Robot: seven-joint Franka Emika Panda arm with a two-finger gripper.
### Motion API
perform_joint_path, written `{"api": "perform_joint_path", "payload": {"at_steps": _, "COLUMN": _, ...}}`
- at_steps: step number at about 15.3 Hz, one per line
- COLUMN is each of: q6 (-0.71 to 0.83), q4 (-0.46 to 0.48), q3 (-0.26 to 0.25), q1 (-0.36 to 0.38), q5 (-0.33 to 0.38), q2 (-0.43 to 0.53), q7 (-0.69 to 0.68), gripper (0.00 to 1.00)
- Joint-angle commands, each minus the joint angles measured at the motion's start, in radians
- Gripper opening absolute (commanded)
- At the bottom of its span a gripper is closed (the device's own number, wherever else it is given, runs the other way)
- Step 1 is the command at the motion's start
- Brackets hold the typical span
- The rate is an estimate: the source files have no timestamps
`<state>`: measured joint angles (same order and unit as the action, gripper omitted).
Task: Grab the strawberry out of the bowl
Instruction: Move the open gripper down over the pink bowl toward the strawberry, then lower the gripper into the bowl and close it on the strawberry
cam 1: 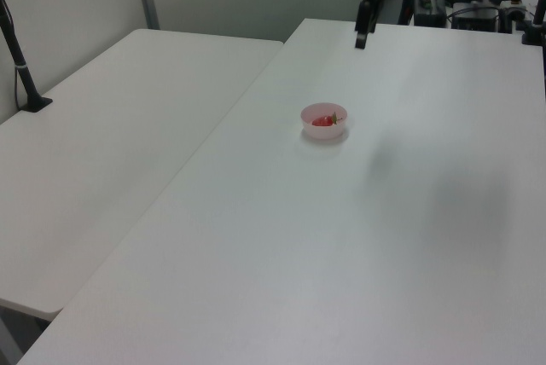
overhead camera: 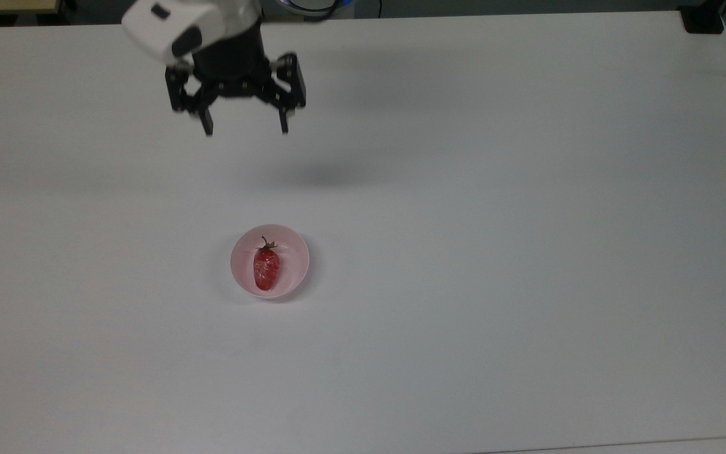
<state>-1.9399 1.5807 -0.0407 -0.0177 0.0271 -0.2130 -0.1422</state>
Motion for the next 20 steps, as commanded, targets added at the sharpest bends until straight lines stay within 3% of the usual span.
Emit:
{"api": "perform_joint_path", "payload": {"at_steps": 1, "q6": -0.08, "q4": -0.024, "q3": -0.019, "q1": 0.005, "q5": 0.008, "q2": -0.106, "q7": -0.051, "gripper": 0.96}}
{"api": "perform_joint_path", "payload": {"at_steps": 4, "q6": -0.131, "q4": -0.024, "q3": -0.019, "q1": 0.005, "q5": 0.008, "q2": -0.167, "q7": -0.039, "gripper": 0.96}}
{"api": "perform_joint_path", "payload": {"at_steps": 12, "q6": -0.304, "q4": -0.027, "q3": -0.019, "q1": 0.045, "q5": -0.01, "q2": -0.311, "q7": -0.051, "gripper": 0.82}}
{"api": "perform_joint_path", "payload": {"at_steps": 17, "q6": -0.336, "q4": -0.102, "q3": -0.019, "q1": 0.07, "q5": -0.015, "q2": -0.388, "q7": -0.049, "gripper": 0.76}}
{"api": "perform_joint_path", "payload": {"at_steps": 20, "q6": -0.336, "q4": -0.1, "q3": -0.019, "q1": 0.071, "q5": -0.068, "q2": -0.397, "q7": -0.054, "gripper": 0.73}}
